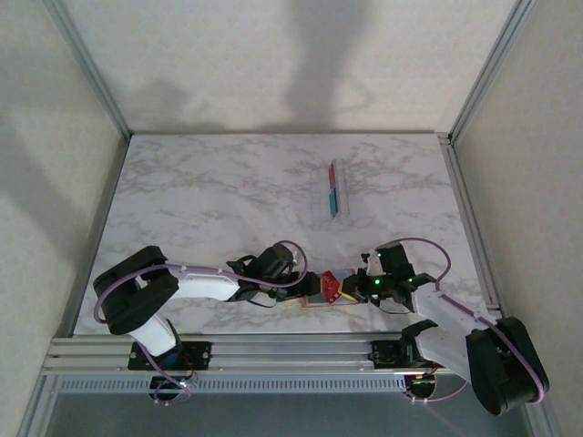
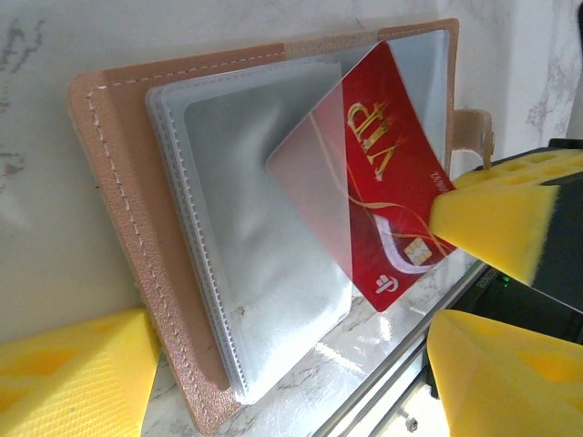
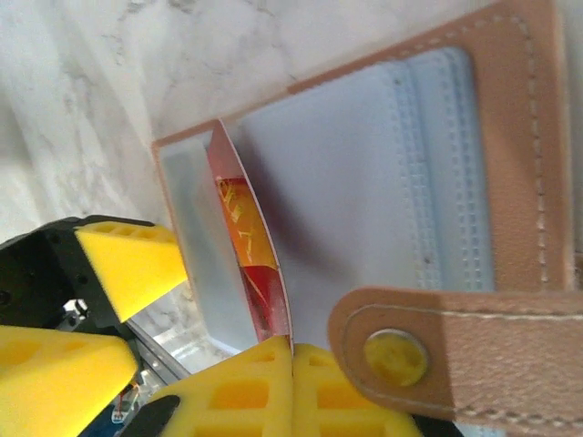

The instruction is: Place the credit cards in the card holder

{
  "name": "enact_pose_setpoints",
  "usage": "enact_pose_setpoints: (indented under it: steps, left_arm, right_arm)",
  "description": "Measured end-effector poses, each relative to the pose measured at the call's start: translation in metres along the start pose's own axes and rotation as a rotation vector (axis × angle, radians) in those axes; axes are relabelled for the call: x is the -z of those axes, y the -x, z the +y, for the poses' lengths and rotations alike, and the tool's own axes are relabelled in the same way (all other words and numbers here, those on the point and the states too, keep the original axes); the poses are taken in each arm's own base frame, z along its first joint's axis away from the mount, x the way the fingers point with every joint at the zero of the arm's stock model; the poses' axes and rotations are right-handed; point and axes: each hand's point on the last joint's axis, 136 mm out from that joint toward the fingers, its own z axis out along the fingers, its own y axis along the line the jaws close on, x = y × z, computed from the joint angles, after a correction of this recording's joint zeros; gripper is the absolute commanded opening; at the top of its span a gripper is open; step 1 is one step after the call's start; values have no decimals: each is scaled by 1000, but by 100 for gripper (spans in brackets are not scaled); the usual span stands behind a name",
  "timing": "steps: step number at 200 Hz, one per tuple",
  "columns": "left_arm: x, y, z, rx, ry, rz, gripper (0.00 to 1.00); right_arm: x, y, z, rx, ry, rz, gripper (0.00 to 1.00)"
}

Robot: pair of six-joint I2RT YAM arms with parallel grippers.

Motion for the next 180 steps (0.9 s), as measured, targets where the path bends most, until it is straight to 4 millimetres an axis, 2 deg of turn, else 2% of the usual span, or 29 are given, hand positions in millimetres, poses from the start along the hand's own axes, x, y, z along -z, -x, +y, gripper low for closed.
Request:
enact_pose_setpoints:
  steps: [23, 55, 89, 126, 180]
  left_arm:
    - [0, 0, 0, 1, 3, 2, 77]
    - [-1, 0, 0, 2, 3, 3, 78]
    - [-1, 0, 0, 6, 5, 4, 78]
    - [-2, 0, 0, 9, 12, 11, 78]
    - [-2, 0, 0, 10, 15, 13, 78]
  right_arm:
    - [4, 4, 6, 2, 20, -38, 4]
    - [-2, 1, -4, -33, 9, -41, 5]
    - [-4, 0, -3, -32, 10, -40, 8]
    - [-10, -3, -6, -27, -12, -29, 17]
    - [-12, -6, -8, -18, -32, -14, 16]
